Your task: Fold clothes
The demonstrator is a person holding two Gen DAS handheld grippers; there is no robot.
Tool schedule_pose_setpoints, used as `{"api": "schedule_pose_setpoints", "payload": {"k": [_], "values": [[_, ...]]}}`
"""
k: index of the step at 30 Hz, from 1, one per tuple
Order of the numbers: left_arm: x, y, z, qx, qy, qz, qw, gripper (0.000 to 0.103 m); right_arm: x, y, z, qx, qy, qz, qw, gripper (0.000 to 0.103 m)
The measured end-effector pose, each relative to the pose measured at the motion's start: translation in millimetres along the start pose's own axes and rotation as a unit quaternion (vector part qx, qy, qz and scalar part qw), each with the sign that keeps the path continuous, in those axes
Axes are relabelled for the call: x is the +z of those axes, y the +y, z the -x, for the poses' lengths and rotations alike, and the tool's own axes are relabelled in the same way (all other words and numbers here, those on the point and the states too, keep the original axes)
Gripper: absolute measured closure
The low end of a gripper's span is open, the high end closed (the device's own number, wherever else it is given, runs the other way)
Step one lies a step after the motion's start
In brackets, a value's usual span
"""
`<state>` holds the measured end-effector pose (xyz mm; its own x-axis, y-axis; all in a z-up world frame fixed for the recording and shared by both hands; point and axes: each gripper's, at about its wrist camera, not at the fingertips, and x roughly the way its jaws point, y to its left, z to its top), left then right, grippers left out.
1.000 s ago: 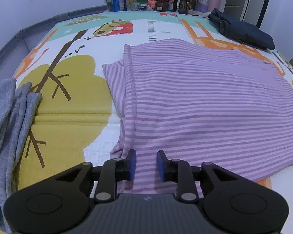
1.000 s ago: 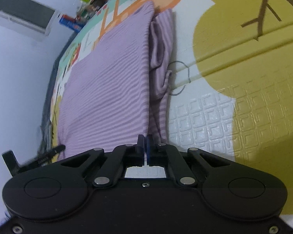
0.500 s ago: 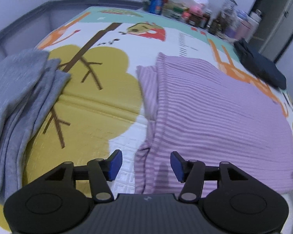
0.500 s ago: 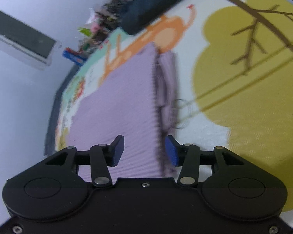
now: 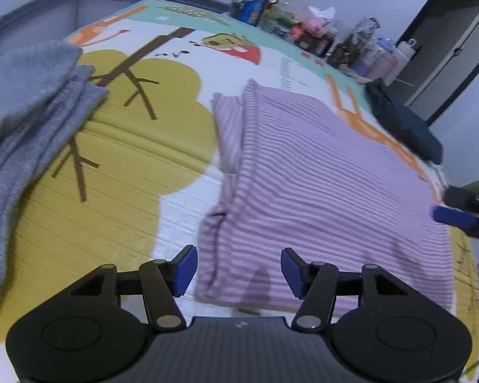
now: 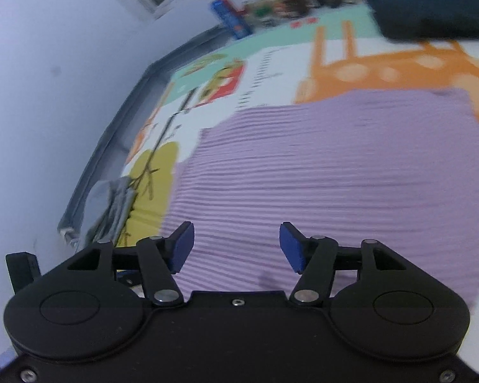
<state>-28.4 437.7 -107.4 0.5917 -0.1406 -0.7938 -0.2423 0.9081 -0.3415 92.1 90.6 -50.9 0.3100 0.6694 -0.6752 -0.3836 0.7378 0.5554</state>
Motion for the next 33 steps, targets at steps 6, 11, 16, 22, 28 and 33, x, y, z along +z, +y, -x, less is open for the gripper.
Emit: {"api": "schedule_pose_setpoints", "payload": {"k": [6,11,16,22,28,33], "values": [[-2,11,-4,-0.01,0.004,0.019,0.9998,0.041,11,25,-26,0.001,0.019,0.025,1.0,0.045],[-4,15,-7,-0.02,0.009,0.028,0.9994,0.04,16,33,-45,-0.003,0.031,0.038,0.999,0.045],[-1,20,-10,-0.046,0.015,0.054,0.9974,0.039,21,45,-61,0.001,0.037,0.052,0.998,0.045],[7,30,-14,-0.065,0.038,0.11,0.991,0.038,26,61,-71,0.005,0.035,0.066,0.997,0.044],[24,41,-16,-0.077,0.047,0.147,0.985,0.038,32,75,-82,0.011,0.041,0.087,0.995,0.034],[43,42,-17,-0.077,0.047,0.133,0.987,0.036,34,93,-98,0.0,0.061,0.111,0.992,0.034]]}}
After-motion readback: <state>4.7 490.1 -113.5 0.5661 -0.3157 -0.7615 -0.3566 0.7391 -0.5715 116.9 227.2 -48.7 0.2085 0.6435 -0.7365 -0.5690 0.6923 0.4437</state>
